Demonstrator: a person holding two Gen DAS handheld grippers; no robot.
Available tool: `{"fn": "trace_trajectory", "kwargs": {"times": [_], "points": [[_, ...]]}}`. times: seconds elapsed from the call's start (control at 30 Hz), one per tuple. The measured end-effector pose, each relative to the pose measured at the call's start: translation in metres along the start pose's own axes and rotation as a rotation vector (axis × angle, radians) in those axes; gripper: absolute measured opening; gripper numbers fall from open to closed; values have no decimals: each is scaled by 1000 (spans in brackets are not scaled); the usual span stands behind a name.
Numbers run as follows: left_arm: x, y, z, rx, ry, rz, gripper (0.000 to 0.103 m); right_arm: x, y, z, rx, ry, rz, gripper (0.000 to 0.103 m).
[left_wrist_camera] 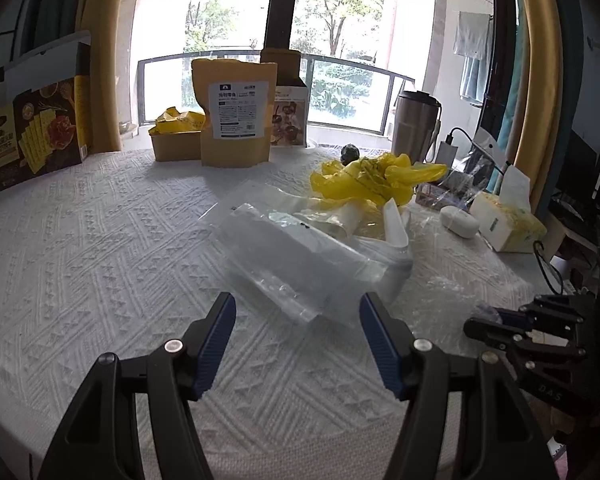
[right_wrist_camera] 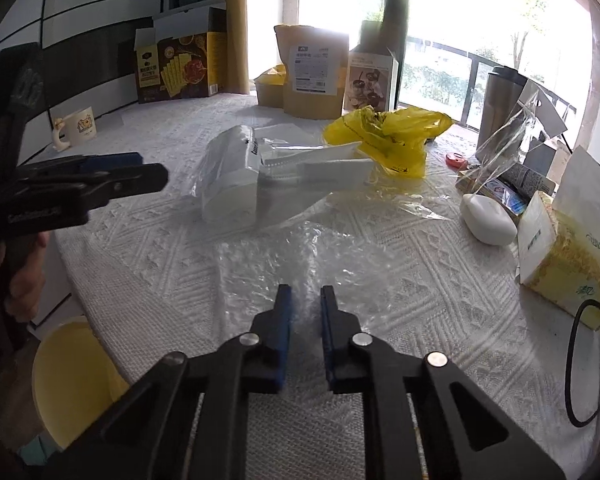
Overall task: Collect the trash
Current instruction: 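Reach to the table and grasp the white Casual Socks bag with the left gripper, then grasp the bubble wrap with the right gripper while the left gripper lifts the socks bag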
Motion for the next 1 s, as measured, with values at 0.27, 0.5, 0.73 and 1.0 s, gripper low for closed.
{"fn": "trace_trajectory", "kwargs": {"times": [0.27, 0.5, 0.73, 1.0], "points": [[1, 23, 43, 52, 57, -22, 74, -43, 18, -28, -97, -30, 115, 10], [14, 12, 78, 170, 91, -105, 77, -66, 19, -34, -113, -44, 155, 10], [11, 4, 74, 197, 114, -46, 31, -66, 14, -38, -120, -32, 174, 10], [-1, 4, 48, 138, 100, -35, 6, -63, 14, -53, -139, -27, 177, 10]]}}
Point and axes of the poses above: each gripper's, at about its wrist camera, not at the fingertips, and z roughly the way its jaws point, x to its left, y to its top, the point moved 10 cm from there along z, roughly the way its jaws point, and after that the axes turned 5 degrees about -y, right-handed, at the moved point
